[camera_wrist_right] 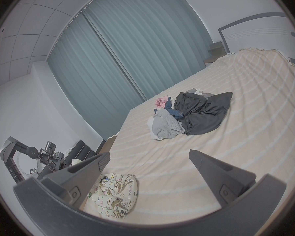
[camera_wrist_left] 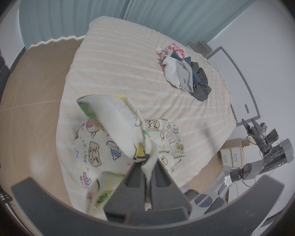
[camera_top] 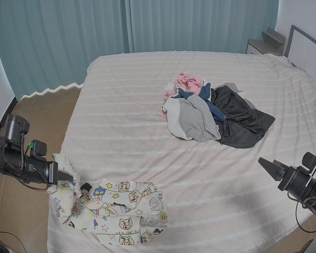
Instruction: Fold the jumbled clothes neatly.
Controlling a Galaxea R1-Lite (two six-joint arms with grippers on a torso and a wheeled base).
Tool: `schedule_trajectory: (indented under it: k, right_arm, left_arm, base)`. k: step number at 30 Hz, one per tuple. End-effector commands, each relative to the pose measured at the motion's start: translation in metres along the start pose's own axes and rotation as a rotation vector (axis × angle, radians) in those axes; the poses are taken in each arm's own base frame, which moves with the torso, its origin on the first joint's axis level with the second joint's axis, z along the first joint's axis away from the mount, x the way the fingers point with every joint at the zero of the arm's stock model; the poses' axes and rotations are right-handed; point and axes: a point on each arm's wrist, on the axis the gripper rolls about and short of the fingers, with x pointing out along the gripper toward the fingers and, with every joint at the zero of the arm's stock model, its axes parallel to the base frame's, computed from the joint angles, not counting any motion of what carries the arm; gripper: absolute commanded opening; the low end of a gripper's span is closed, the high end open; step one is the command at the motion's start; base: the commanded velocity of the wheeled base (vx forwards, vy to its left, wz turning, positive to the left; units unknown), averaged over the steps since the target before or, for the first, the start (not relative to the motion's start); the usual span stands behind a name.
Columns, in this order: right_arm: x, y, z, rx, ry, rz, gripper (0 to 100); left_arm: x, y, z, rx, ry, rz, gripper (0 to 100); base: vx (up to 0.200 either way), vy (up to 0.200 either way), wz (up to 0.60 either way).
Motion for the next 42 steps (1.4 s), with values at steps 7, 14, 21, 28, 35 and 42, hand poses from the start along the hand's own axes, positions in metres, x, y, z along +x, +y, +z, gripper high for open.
schedule_trajectory:
  k: [7, 14, 21, 28, 35, 42]
  right_arm:
    - [-0.003, -0.002, -0.003, -0.001, 0.012, -0.006, 100]
    - [-0.003, -0.002, -0.003, -0.001, 0.011, -0.005, 100]
    - [-0.003, -0.002, -0.003, -0.001, 0.012, -0.006, 100]
    - [-0.003, -0.002, -0.003, 0.000, 0.012, -0.006, 100]
    - [-0.003, -0.002, -0.003, -0.001, 0.014, -0.006, 100]
    - [-0.003, -0.002, -0.003, -0.001, 0.014, -0.006, 100]
  left_arm:
    - [0.069, -0.041, 0.001, -0.015, 0.051, -0.022, 0]
    - [0.088, -0.057, -0.011, 0.008, 0.098, -0.058, 0]
    - [0.104, -0.066, -0.014, -0.020, 0.111, -0.079, 0]
    - [0.120, -0.077, -0.016, -0.058, 0.103, -0.115, 0]
    - [0.132, -0.078, -0.020, -0.069, 0.124, -0.117, 0]
    - [0.135, -0.080, -0.020, -0.085, 0.101, -0.123, 100]
  base:
    - [0.000, 0.000, 0.00]
    - [0.000, 0.000, 0.00]
    - [0.000, 0.000, 0.00]
    - [0.000, 0.000, 0.00]
    - [0.000, 0.000, 0.00]
    - [0.000, 0.000, 0.00]
